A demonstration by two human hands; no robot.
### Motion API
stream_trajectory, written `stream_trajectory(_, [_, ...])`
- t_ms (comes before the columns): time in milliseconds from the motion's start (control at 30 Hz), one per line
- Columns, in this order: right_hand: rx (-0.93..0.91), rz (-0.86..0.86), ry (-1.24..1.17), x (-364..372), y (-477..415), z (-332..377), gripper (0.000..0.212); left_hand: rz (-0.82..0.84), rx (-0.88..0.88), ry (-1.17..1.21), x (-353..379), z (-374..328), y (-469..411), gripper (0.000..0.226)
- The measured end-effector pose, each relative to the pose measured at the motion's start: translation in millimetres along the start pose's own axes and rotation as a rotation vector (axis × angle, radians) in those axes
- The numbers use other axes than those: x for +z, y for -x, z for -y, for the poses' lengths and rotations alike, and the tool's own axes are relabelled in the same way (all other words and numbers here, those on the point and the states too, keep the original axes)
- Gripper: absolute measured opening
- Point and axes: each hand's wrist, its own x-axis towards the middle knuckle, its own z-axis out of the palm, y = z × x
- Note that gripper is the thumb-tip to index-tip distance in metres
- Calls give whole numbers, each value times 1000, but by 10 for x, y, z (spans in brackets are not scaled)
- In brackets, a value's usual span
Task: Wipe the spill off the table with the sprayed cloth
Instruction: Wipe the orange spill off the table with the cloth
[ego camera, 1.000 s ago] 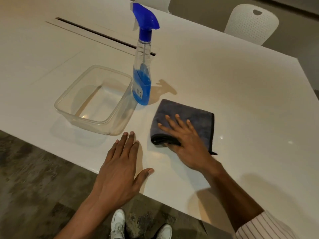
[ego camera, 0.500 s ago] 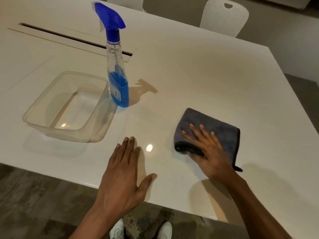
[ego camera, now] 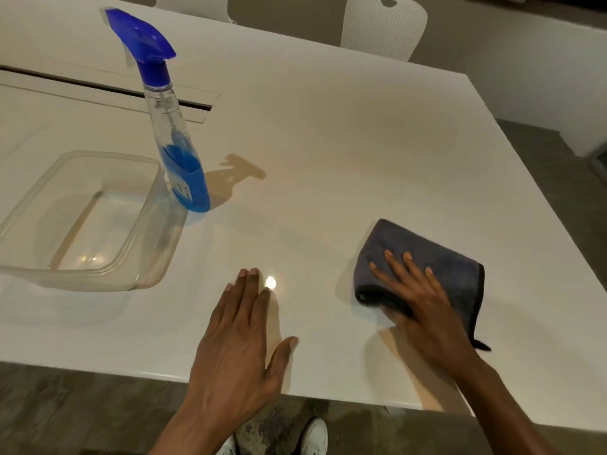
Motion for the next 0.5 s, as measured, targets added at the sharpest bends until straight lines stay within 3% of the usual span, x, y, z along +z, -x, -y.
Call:
stream_trajectory(167, [45, -40, -10, 116, -194, 96, 66, 50, 71, -23, 53, -265, -112, 89])
stream_trajectory(333, [-19, 61, 55, 91, 392, 285, 86, 50, 107, -14, 135, -377, -166, 87])
stream_trajectory(433, [21, 37, -25, -72, 595, -5, 90, 51, 114, -9, 155, -358, -168, 87])
stream_trajectory(500, [114, -13, -55, -165, 522, -348, 78, 56, 116, -21, 161, -365, -169, 87])
